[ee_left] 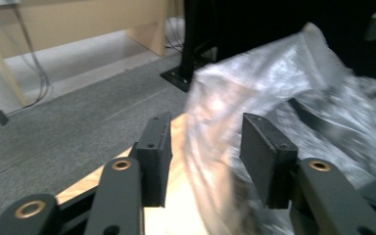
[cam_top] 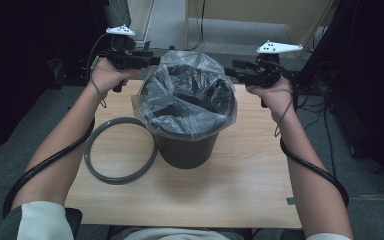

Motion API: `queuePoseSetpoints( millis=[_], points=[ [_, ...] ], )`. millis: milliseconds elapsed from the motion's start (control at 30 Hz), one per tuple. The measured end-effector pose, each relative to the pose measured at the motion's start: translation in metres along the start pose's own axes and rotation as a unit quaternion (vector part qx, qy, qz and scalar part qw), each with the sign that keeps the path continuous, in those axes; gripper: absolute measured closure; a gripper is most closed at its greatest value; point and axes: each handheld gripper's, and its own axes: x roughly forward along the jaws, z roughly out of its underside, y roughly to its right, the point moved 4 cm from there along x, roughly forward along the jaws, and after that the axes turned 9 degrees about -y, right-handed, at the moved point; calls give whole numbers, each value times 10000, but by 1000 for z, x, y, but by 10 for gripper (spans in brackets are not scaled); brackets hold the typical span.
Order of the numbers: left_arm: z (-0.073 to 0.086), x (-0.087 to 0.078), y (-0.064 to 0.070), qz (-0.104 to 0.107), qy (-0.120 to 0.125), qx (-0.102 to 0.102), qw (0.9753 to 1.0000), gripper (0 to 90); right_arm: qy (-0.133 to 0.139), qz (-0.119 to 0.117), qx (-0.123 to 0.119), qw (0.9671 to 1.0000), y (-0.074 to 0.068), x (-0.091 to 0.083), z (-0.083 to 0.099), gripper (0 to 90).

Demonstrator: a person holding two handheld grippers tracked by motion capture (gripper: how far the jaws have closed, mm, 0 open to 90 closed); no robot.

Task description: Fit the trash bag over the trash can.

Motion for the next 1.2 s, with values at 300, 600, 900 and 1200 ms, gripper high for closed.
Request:
queuePoseSetpoints(
  millis=[300,600,900,1200],
  points=[
    [2,-21,28,239,17,364,9990,497,-426,-336,-197,9983,-27,5,-7,782],
    [19,-22,44,425,-175,595,9972,467,-1102,-581,-38,9922,-57,50,-22,769],
    [34,-31,49,523,-209,387,9977,380,-2138,99,-137,9767,-54,77,-11,321],
    [48,-39,60,593,-211,246,9977,372,-2179,-503,-490,9734,-77,64,-8,487]
  ],
)
